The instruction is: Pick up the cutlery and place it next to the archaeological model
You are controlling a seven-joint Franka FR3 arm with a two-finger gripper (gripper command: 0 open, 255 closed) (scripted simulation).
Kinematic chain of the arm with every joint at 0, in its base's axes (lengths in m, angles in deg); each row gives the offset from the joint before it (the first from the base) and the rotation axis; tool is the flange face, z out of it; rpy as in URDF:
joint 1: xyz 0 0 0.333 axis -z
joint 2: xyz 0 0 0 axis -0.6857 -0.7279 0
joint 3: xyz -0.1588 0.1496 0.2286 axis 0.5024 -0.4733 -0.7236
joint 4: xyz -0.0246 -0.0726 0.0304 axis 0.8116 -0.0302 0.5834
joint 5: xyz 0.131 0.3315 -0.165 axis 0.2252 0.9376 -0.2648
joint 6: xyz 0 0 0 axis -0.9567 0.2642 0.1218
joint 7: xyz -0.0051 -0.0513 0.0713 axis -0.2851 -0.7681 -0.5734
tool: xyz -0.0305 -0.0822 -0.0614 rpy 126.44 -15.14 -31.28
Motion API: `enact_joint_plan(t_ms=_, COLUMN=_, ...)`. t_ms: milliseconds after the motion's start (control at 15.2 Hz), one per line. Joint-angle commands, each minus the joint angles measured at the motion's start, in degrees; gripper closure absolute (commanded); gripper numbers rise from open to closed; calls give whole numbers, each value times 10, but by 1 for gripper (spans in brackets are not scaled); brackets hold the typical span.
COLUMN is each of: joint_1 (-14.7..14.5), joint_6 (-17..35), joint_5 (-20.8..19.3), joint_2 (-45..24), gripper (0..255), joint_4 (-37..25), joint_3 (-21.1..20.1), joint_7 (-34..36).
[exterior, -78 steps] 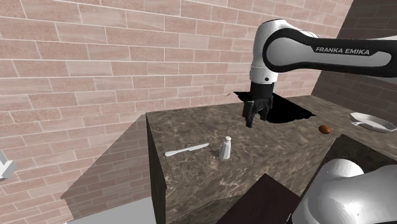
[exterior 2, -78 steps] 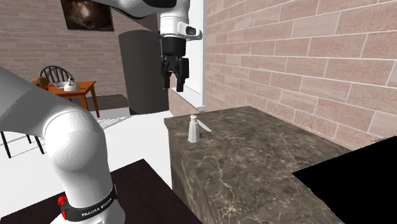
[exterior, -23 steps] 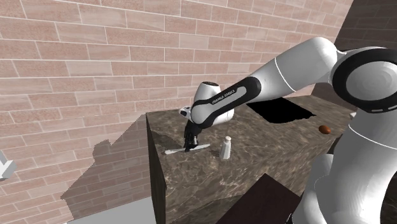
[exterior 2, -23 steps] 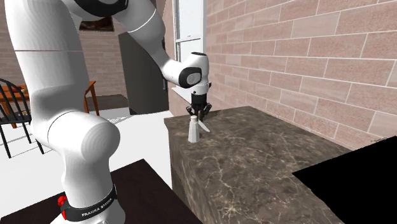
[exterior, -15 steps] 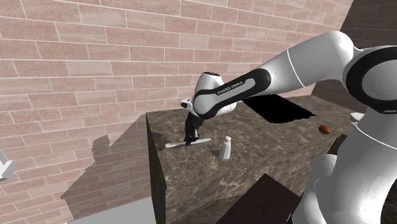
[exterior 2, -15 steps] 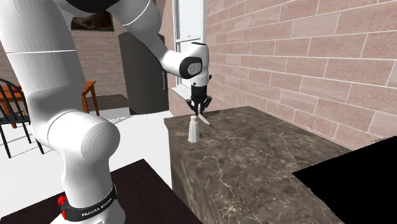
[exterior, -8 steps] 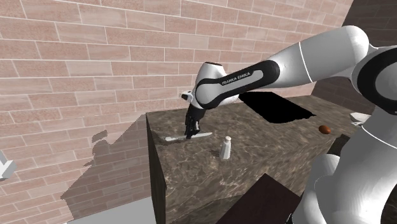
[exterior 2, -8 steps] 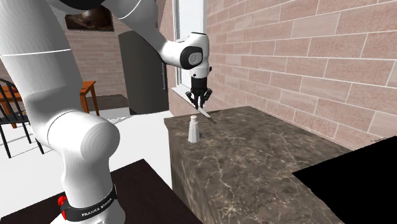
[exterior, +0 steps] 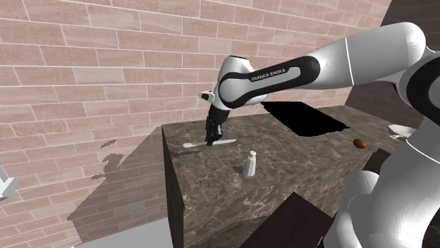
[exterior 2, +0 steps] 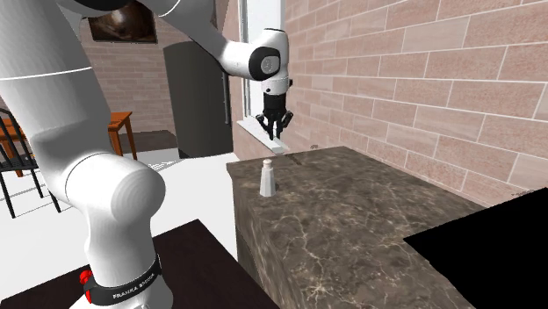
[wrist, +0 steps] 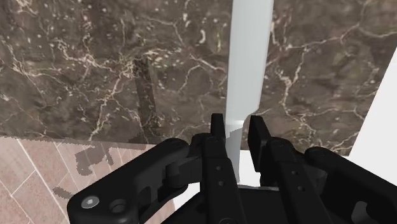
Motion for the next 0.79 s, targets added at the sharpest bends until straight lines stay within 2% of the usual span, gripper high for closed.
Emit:
enact_joint_plan(t_ms=0, joint_1=1, joint_6=-16, joint_5=-3, joint_2=5, gripper=255, joint_4=-11, joint_3=0, joint_7=3)
enact_joint_plan(t_ms=528, joint_1=2, joint_6=-74, joint_5=-10, joint_2=20, gripper=255, joint_4=-55, joint_3=-2, joint_7=13)
enact_joint_plan(t_ms=726, joint_1=18, joint_6=-79, joint_5=-16, joint_2=51, gripper=255, joint_4=-26, joint_3=20, joint_7=-20)
